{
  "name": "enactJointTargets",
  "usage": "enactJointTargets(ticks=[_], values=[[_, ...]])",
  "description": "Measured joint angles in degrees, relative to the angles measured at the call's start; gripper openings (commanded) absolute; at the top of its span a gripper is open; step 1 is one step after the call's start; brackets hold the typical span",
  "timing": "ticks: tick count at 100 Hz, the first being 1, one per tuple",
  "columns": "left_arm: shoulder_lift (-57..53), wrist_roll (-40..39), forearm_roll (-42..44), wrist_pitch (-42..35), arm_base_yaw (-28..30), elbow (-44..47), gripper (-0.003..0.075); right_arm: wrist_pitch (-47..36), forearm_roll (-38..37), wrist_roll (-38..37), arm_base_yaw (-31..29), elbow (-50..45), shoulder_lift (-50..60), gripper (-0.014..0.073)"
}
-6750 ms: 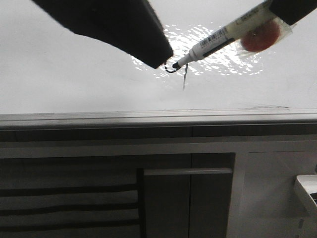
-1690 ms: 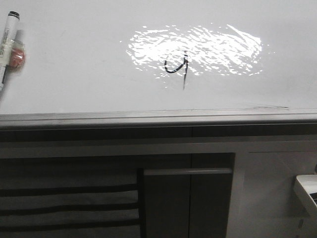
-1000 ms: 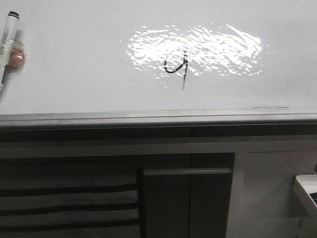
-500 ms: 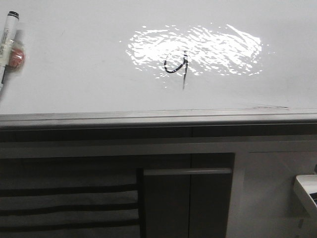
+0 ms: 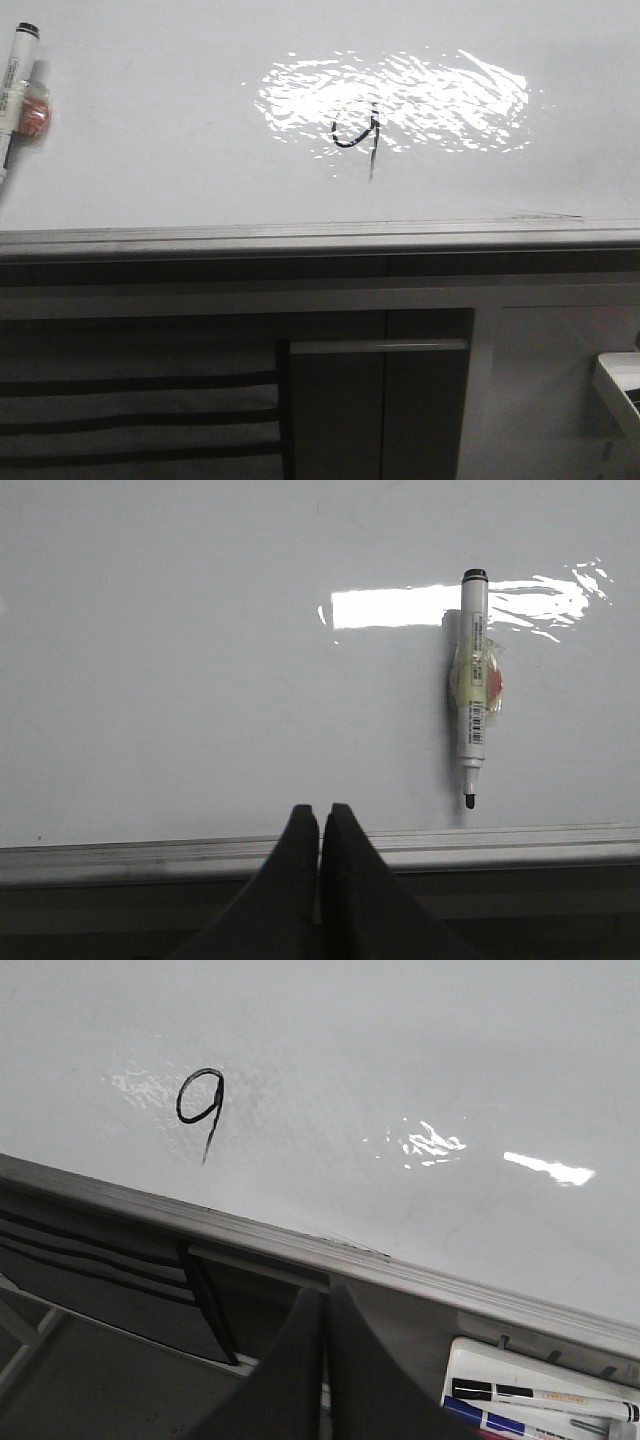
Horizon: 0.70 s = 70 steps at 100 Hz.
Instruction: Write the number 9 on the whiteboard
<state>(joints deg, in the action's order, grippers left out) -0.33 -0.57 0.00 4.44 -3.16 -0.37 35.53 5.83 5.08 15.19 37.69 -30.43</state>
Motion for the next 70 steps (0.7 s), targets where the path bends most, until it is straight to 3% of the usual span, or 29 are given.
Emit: enactJointTargets(ticks=[19, 46, 70], values=[[0.0, 0.0, 0.0, 0.0, 0.0, 0.0, -0.002, -3.0, 0.1, 0.0, -0.8, -3.3, 3.1, -0.0072], [0.0, 0.0, 0.0, 0.0, 0.0, 0.0, -0.002, -24.8, 0.8, 0.0, -9.7, -25.8, 18.1, -0.0072], [0.0, 0.0, 0.0, 0.0, 0.0, 0.0, -0.002, -32.8, 1.3, 0.0, -11.1, -38.3, 28.3, -0.0072]])
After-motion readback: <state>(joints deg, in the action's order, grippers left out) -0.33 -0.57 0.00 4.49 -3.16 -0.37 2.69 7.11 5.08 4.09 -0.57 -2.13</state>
